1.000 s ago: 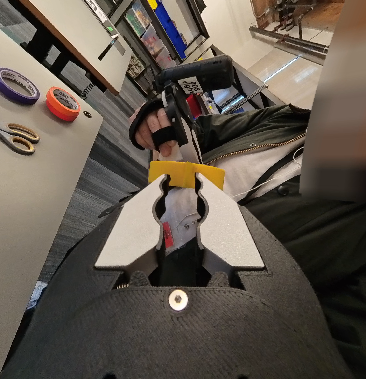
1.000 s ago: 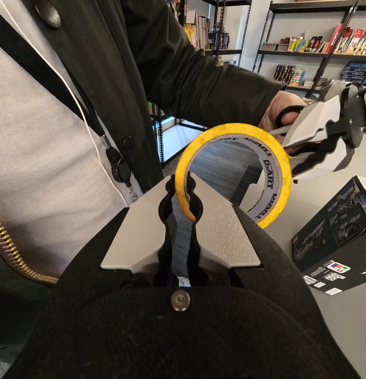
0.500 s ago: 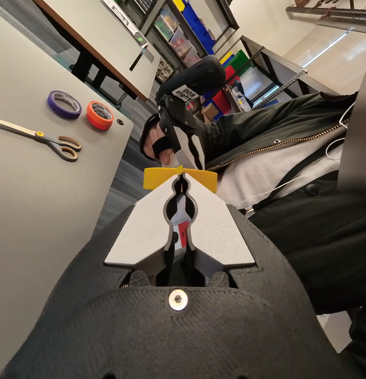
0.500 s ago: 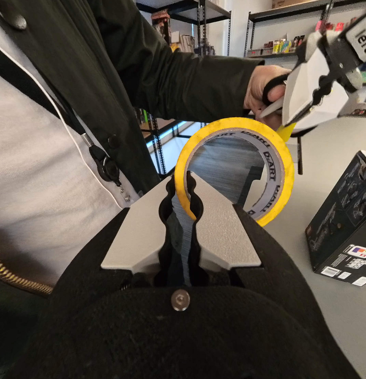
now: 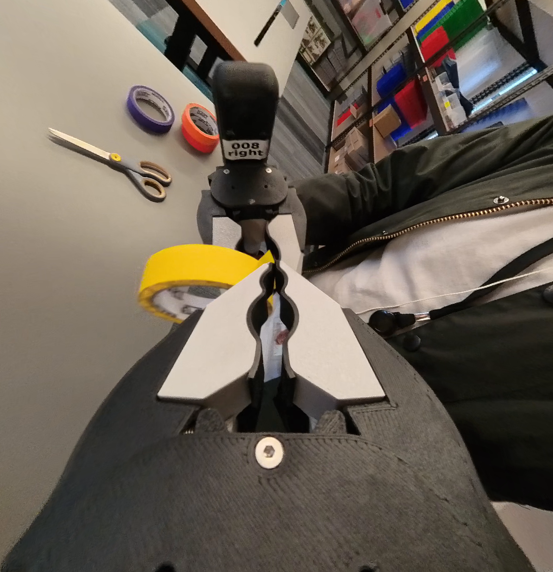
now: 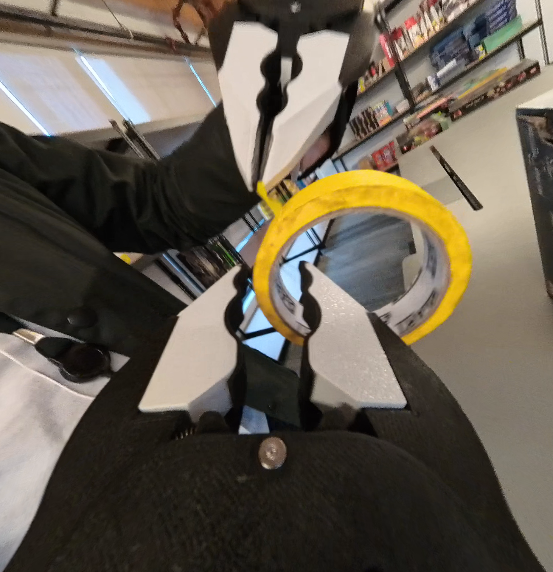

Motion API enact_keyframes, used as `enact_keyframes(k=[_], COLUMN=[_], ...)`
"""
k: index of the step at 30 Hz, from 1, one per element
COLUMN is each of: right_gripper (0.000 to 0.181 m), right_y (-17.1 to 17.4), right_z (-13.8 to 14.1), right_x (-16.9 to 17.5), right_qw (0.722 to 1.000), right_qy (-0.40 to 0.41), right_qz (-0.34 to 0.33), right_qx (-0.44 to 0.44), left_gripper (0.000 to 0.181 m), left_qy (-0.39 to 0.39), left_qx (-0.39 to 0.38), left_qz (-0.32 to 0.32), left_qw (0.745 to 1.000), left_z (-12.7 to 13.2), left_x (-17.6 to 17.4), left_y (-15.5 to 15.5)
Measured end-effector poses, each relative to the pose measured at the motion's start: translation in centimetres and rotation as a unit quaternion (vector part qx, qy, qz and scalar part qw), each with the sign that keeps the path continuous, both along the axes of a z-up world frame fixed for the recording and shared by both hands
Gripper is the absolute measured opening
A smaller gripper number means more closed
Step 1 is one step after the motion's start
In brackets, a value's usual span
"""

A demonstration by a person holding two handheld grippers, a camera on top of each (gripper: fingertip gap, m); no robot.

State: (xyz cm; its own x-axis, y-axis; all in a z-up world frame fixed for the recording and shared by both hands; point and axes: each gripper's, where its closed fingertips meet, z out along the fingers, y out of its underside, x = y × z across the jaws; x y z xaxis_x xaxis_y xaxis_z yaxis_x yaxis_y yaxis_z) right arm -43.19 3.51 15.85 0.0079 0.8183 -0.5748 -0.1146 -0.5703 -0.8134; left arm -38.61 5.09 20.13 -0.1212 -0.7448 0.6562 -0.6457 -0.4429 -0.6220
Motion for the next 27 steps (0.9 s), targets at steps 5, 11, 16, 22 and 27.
enact_keyframes(k=[5, 11, 16, 22, 27], right_gripper=[0.010, 0.010, 0.010, 0.010, 0.010], right_y=[-0.1, 0.4, 1.2, 1.9, 2.2], right_z=[0.2, -0.1, -0.1, -0.3, -0.4], right_x=[0.2, 0.3, 0.7, 0.8, 0.8], right_qw=[0.999, 0.995, 0.992, 0.988, 0.986], right_qy=[-0.018, -0.086, -0.100, -0.121, -0.137], right_qz=[0.024, 0.016, 0.001, -0.015, -0.022], right_qx=[-0.041, -0.057, -0.080, -0.093, -0.093], left_gripper=[0.000, 0.033, 0.022, 0.020, 0.030], left_qy=[0.005, -0.008, -0.014, 0.019, 0.050], left_qx=[0.024, 0.106, 0.185, 0.312, 0.363], left_qz=[0.026, 0.036, 0.057, 0.076, 0.077], left_qw=[0.999, 0.994, 0.981, 0.947, 0.927], left_z=[-0.3, -0.4, -0.4, -1.2, -1.5], left_x=[-0.8, -1.5, -1.3, -1.4, -1.5], left_y=[1.1, 1.9, 2.7, 3.9, 4.0])
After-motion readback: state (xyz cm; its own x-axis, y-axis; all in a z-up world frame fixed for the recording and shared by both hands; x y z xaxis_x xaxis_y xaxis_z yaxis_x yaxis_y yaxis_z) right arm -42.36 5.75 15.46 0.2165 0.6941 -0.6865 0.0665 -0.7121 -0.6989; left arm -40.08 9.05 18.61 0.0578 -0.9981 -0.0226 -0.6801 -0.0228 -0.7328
